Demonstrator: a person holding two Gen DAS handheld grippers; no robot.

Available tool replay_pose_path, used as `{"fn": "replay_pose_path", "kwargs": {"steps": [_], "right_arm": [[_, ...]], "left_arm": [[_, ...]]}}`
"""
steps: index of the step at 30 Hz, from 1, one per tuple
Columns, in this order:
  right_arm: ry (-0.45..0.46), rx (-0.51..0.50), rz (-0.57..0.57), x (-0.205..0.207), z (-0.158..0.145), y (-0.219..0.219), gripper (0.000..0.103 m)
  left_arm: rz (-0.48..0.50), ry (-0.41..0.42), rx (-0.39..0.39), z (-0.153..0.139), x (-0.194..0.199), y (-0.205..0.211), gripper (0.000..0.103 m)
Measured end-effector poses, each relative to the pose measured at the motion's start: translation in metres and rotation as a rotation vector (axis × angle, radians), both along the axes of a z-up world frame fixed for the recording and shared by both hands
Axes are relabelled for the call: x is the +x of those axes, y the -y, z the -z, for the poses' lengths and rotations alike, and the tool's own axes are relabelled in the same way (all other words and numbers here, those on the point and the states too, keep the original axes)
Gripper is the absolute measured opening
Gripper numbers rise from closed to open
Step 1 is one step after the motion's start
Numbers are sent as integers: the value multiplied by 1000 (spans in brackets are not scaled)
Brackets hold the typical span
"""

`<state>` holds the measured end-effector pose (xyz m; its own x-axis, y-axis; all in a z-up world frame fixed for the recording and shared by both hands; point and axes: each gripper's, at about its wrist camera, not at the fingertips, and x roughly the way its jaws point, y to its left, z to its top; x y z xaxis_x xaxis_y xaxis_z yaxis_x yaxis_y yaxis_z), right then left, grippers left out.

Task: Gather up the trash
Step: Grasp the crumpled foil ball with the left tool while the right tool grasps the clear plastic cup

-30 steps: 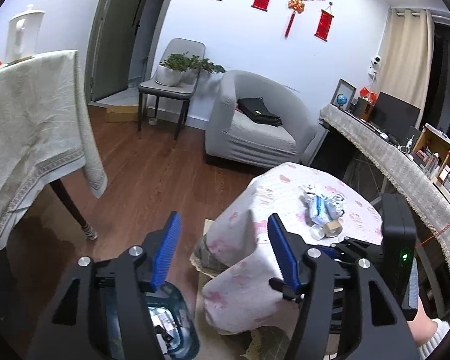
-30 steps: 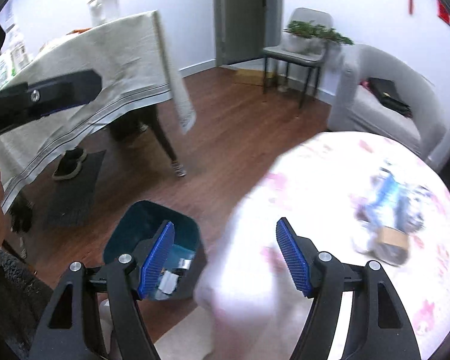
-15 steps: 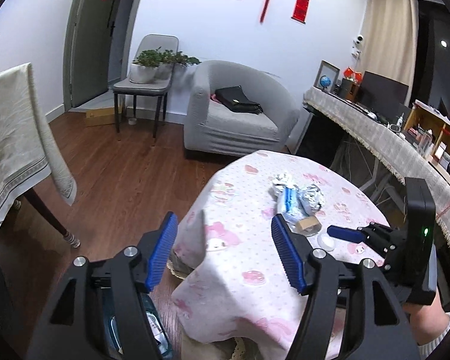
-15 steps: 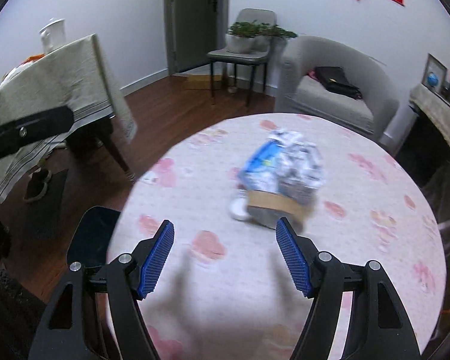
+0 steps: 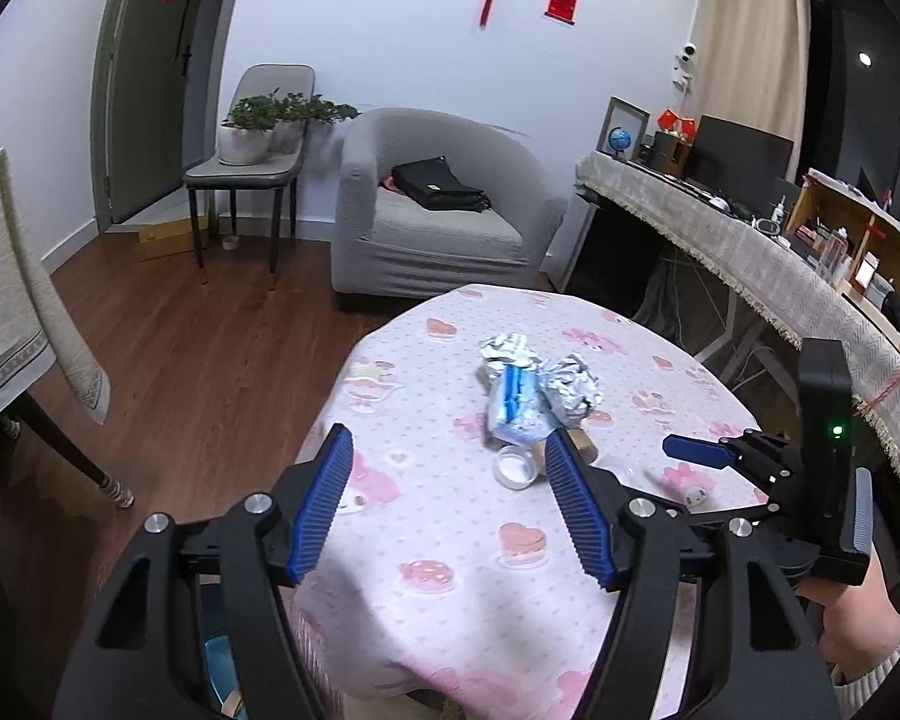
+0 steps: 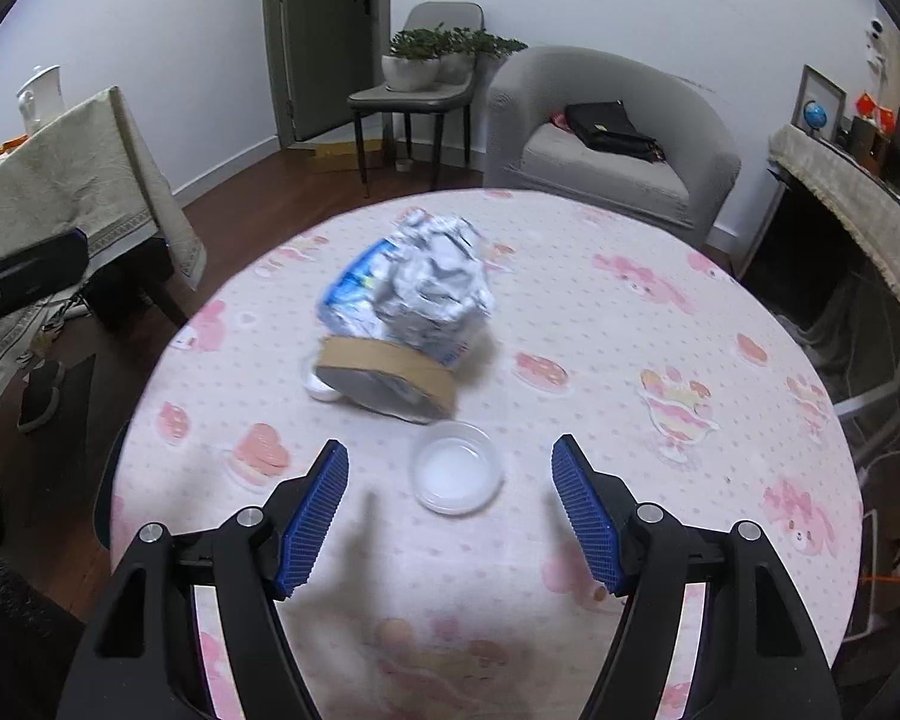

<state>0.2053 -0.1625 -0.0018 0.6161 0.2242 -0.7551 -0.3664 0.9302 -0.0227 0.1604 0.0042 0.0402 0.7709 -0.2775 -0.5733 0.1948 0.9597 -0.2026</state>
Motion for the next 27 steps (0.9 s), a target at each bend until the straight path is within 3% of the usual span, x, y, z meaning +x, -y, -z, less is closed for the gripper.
{"fn": "replay_pose_path", "kwargs": {"steps": [11, 17, 27], "right_arm": [[-34, 13, -8, 11, 19, 7, 59], [-33, -1, -10, 12, 23, 7, 40], [-30, 69, 61, 15, 10, 51, 40]], "left_arm": [[57, 2, 50, 7, 19, 41, 75], [95, 7, 79, 13, 28, 60, 77], [135, -21, 114, 32, 51, 96, 77]]}}
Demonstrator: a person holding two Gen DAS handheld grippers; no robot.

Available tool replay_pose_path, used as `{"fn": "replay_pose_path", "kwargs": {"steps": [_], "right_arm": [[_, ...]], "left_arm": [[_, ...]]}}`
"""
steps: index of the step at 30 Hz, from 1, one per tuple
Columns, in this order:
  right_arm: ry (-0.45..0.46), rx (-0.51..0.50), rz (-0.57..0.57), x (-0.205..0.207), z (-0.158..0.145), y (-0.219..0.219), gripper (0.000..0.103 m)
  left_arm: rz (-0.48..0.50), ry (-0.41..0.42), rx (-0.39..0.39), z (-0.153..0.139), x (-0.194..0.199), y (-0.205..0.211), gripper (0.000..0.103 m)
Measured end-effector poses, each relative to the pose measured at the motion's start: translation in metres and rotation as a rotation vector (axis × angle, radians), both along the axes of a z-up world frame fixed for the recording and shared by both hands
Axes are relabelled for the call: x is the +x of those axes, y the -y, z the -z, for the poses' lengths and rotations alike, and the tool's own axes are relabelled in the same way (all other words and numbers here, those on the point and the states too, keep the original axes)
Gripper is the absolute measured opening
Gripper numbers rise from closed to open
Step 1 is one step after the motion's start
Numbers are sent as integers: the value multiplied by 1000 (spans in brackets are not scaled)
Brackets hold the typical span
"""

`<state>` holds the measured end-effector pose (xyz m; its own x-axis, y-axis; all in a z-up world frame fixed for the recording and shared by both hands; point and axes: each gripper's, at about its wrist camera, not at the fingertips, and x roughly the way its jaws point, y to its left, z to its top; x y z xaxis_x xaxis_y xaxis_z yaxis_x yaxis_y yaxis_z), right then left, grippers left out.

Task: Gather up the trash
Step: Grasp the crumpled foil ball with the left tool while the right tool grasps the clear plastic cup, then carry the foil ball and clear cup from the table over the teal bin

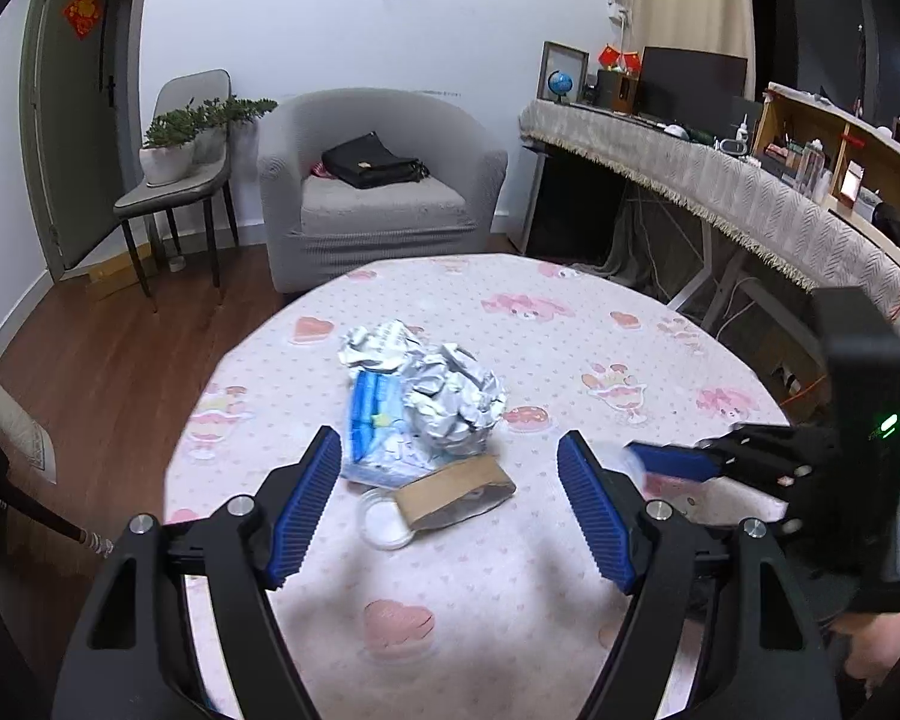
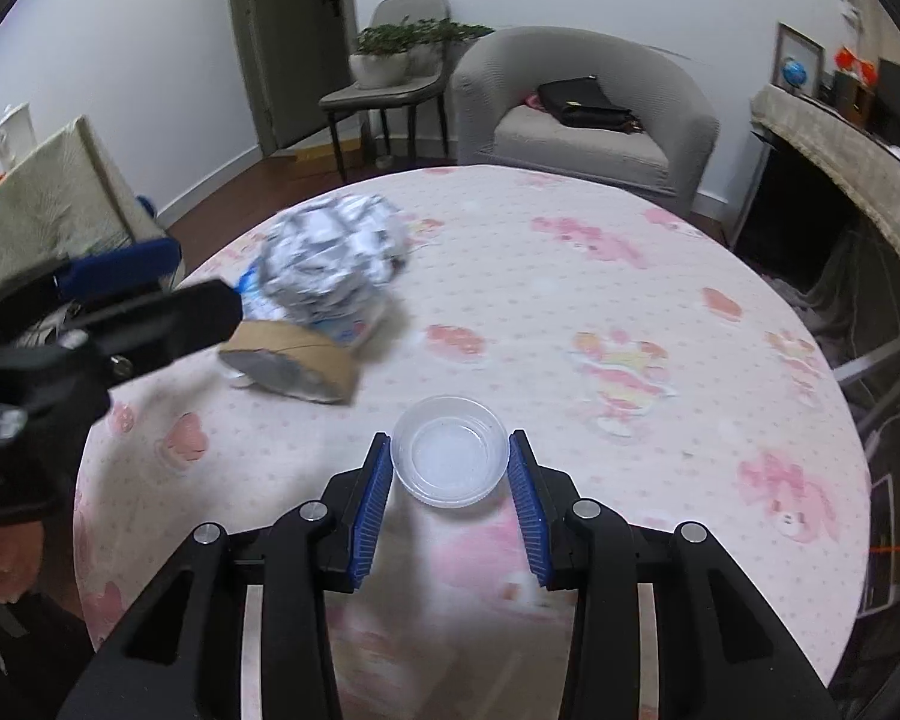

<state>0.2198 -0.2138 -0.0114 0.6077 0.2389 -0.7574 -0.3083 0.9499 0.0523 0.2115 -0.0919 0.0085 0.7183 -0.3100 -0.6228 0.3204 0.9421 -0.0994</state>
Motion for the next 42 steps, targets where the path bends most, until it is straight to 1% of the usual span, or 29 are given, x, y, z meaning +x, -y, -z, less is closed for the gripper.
{"fn": "replay_pose_path", "kwargs": {"steps": [5, 7, 11, 16, 19, 25, 31, 37, 42], "right_arm": [[-1, 33, 40, 3, -2, 26, 40], [1, 39, 46, 3, -2, 33, 40], [2, 45, 47, 2, -2, 44, 40], [7, 50, 51, 1, -4, 51, 40], [7, 56, 51, 1, -5, 53, 40], [3, 72, 54, 1, -6, 55, 40], [4, 107, 57, 2, -9, 56, 40], [18, 118, 54, 4, -18, 42, 40], [33, 111, 40, 7, -25, 21, 40]], "left_arm": [[-4, -19, -17, 7, 13, 12, 75], [-14, -20, -11, 10, 17, 15, 72], [-34, -11, -6, 13, 25, 20, 68], [-62, -24, 12, 20, 34, 24, 52], [-71, -28, 2, 22, 36, 22, 49], [-51, -22, -28, 17, 31, 19, 47], [-27, -9, -89, 4, 21, 12, 47], [-33, 5, -84, -2, 12, 2, 47], [-45, 10, -88, -8, 2, -14, 47]]}}
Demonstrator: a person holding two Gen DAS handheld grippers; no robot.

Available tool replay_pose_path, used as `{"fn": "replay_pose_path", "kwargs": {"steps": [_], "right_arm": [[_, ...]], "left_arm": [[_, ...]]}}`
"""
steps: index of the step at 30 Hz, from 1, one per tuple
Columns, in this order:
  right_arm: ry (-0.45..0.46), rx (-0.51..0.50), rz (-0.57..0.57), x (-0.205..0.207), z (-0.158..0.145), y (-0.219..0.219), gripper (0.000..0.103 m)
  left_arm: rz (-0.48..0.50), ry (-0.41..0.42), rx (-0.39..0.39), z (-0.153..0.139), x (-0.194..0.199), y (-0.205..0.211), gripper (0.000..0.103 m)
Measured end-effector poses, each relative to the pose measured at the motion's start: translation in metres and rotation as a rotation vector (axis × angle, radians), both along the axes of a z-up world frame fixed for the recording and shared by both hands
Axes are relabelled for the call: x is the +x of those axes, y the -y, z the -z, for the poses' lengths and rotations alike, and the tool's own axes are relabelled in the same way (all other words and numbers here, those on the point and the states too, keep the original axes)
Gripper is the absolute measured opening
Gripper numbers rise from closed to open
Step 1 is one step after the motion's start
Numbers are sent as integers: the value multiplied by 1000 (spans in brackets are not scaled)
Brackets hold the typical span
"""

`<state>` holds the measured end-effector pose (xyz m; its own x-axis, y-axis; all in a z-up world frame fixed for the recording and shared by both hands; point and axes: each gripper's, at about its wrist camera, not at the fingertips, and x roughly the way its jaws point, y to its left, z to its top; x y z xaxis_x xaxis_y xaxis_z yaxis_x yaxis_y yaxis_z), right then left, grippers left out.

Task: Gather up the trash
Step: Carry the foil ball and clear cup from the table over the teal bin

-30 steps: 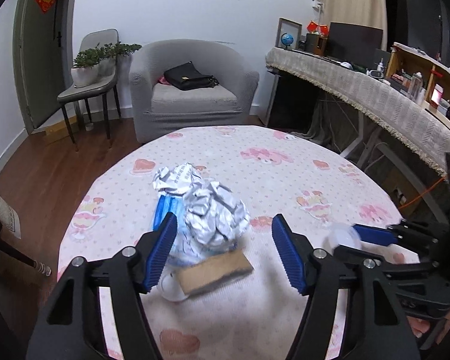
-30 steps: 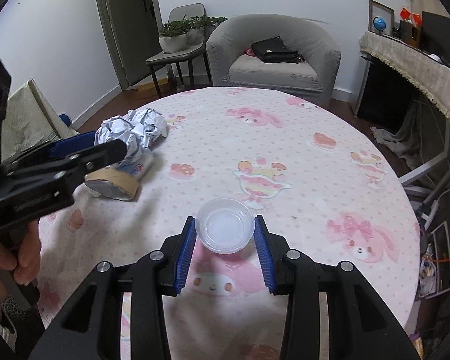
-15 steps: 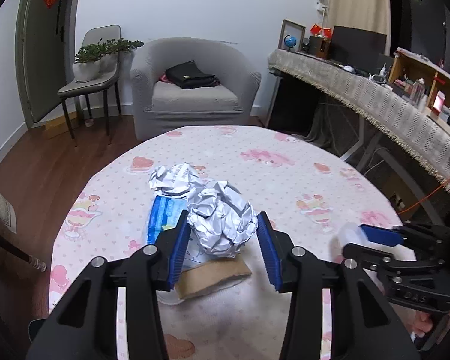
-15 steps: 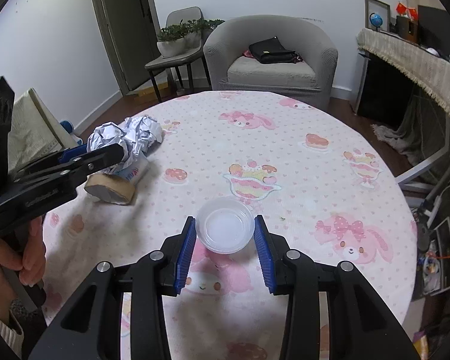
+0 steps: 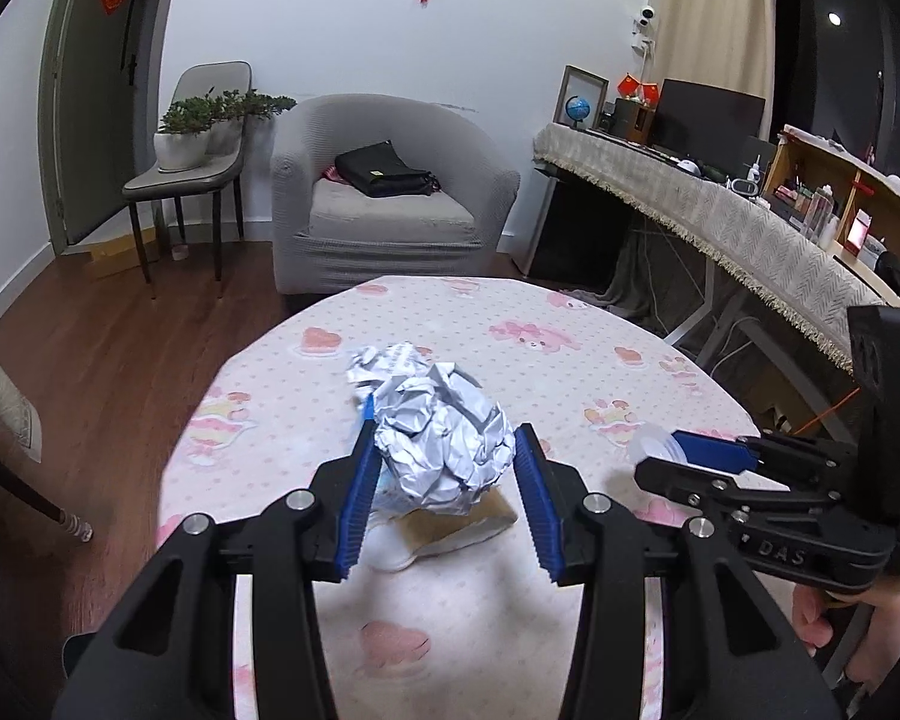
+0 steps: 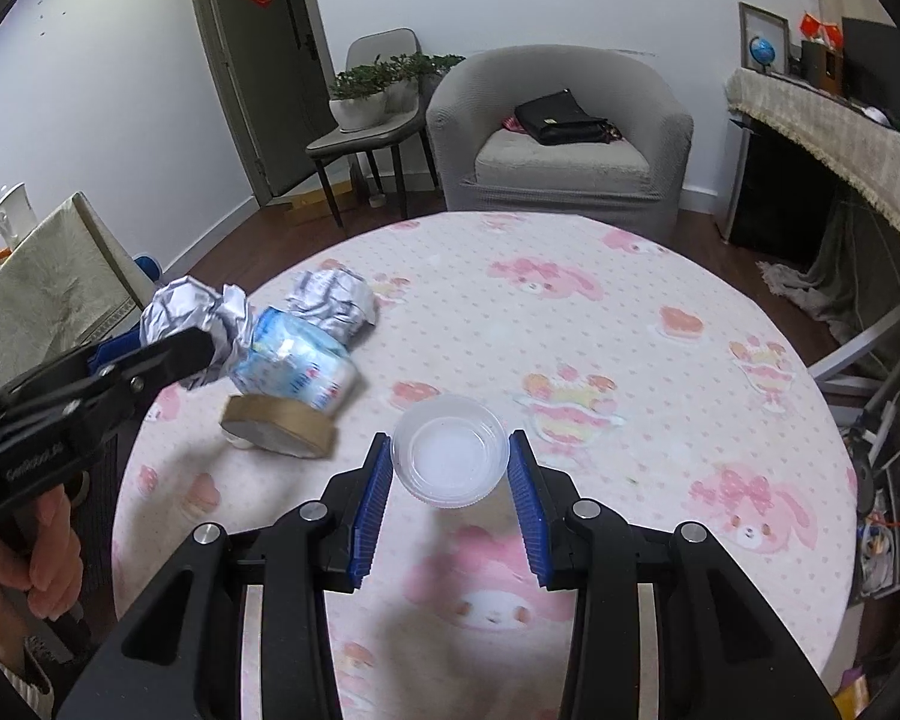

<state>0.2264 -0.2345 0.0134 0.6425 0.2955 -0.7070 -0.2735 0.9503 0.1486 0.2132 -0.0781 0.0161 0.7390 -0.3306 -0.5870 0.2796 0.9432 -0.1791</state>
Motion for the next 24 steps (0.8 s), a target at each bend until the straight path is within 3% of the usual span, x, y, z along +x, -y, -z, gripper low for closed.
{"fn": "replay_pose_path", "kwargs": {"steps": [24], "right_arm": [[50, -16, -166, -10, -28, -129, 40]], "left_arm": [[-150, -26, 2, 1, -40, -112, 47]]}}
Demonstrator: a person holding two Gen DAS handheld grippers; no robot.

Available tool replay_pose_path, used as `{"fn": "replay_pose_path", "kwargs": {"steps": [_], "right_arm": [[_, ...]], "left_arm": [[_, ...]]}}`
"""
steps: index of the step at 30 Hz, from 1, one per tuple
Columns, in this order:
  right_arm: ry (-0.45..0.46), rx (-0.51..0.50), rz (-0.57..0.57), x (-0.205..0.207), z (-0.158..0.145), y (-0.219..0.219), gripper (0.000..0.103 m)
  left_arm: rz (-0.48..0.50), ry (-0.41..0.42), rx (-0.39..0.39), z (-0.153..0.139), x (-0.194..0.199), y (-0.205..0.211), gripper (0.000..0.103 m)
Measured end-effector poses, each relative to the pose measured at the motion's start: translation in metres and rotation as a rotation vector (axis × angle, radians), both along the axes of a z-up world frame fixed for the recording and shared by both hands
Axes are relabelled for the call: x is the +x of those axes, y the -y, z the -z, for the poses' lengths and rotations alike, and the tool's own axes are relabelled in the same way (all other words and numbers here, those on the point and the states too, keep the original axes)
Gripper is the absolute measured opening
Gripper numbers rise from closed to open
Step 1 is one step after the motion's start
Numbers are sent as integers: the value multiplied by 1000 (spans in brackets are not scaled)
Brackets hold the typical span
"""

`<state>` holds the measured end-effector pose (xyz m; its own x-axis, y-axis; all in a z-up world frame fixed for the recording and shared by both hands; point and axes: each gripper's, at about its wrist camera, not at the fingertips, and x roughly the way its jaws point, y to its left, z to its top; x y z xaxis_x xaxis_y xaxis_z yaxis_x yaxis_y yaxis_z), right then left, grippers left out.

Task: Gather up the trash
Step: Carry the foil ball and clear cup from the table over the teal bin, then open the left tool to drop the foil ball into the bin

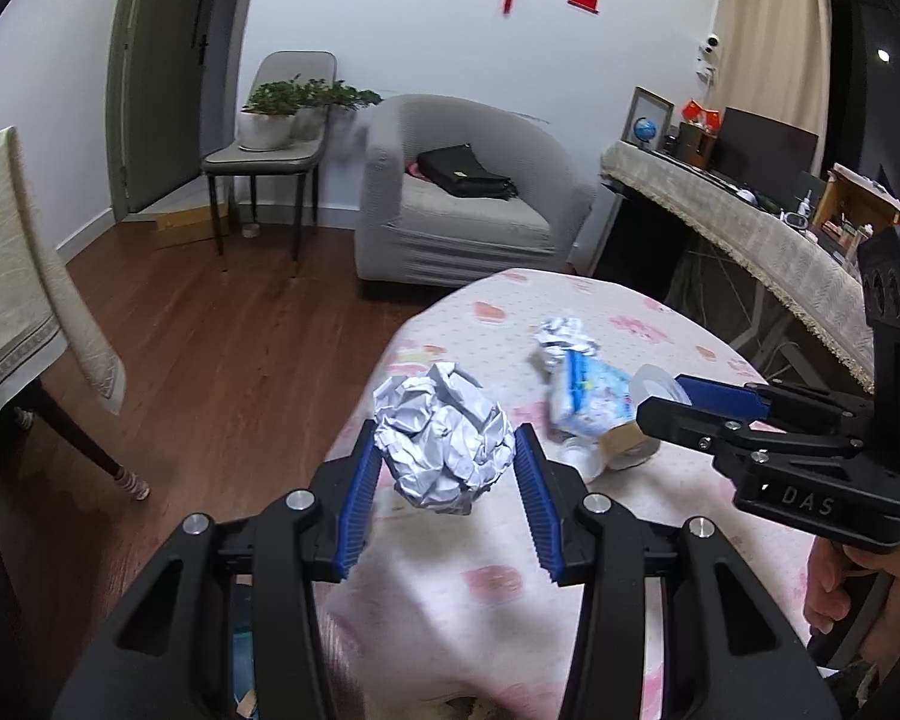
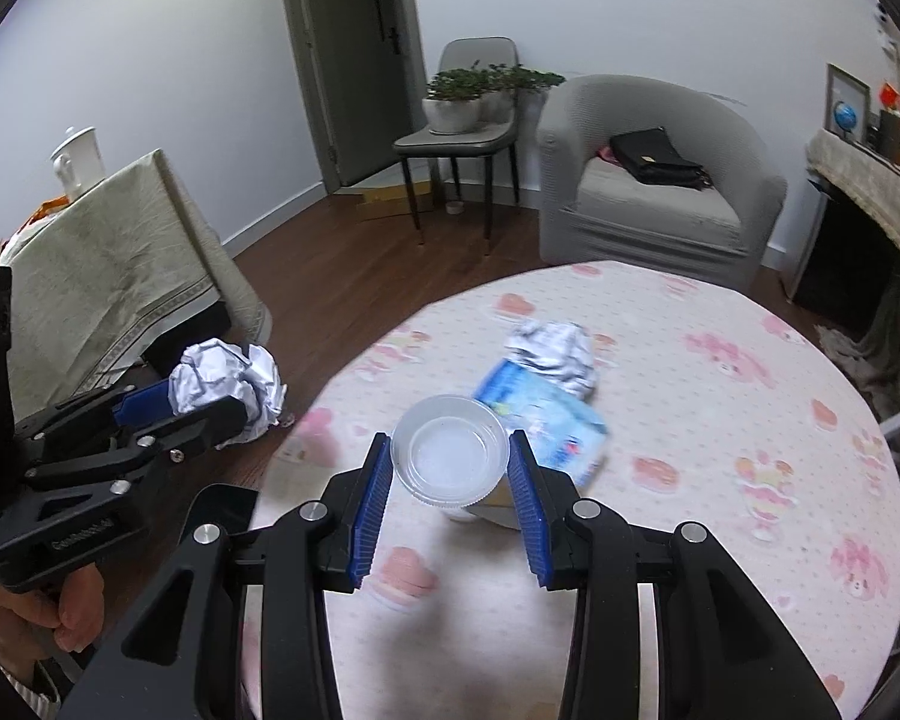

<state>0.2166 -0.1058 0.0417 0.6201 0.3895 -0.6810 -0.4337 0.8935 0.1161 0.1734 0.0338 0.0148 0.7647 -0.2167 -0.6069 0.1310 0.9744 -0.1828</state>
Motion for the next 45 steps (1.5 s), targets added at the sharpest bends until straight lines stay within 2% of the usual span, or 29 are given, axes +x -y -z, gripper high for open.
{"fn": "replay_pose_path", "kwargs": {"steps": [12, 23, 25, 32, 38, 45], "right_arm": [[4, 8, -88, -8, -4, -54, 40], [-12, 6, -158, -15, 2, -98, 40], [-13, 11, -170, -17, 2, -106, 40], [-28, 19, -233, -26, 5, -141, 40], [-66, -2, -280, -32, 21, -173, 40], [-110, -34, -308, -34, 42, -206, 40]], "left_arm": [[-76, -25, 28, 5, -19, -50, 47], [-141, -85, 61, 26, -38, -95, 48], [-165, -118, 70, 33, -40, -104, 47], [-193, -152, 51, 47, -54, -131, 47], [-226, -257, 82, 90, -61, -152, 47], [-233, -375, 44, 137, -65, -169, 48]]}}
